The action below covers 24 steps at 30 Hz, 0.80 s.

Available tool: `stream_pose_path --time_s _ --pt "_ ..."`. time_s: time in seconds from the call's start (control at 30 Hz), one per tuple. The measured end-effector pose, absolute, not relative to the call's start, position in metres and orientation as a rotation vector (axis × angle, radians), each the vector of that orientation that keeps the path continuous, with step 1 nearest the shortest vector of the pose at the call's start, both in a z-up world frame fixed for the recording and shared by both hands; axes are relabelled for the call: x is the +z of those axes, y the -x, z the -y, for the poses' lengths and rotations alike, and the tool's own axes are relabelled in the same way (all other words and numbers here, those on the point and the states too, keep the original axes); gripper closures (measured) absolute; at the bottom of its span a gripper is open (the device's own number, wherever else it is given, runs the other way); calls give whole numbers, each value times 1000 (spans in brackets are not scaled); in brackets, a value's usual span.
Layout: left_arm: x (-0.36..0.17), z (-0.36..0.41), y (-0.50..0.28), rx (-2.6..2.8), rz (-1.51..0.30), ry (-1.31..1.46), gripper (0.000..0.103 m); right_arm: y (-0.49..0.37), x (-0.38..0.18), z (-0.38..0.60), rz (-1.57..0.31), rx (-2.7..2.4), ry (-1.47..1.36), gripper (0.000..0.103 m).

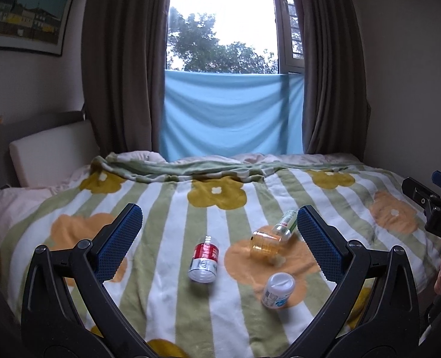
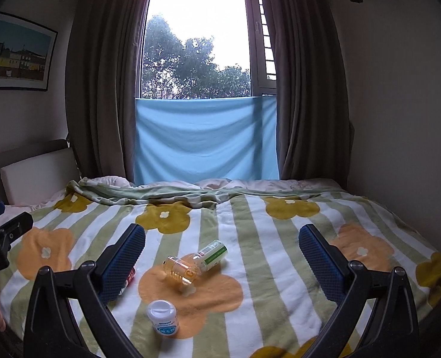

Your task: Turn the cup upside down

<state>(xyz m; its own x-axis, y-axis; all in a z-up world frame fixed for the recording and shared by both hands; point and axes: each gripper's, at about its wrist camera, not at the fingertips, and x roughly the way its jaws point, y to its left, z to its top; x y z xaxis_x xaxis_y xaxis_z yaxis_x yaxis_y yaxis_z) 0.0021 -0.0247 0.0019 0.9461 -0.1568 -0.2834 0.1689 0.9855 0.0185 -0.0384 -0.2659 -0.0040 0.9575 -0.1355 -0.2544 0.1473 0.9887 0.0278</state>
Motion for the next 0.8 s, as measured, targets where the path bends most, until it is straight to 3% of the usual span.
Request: stream_pose_path --time_s 0.8 --pt "-1 22 -1 -165 -293 -52 0 40 -5 255 -242 -131 -47 0"
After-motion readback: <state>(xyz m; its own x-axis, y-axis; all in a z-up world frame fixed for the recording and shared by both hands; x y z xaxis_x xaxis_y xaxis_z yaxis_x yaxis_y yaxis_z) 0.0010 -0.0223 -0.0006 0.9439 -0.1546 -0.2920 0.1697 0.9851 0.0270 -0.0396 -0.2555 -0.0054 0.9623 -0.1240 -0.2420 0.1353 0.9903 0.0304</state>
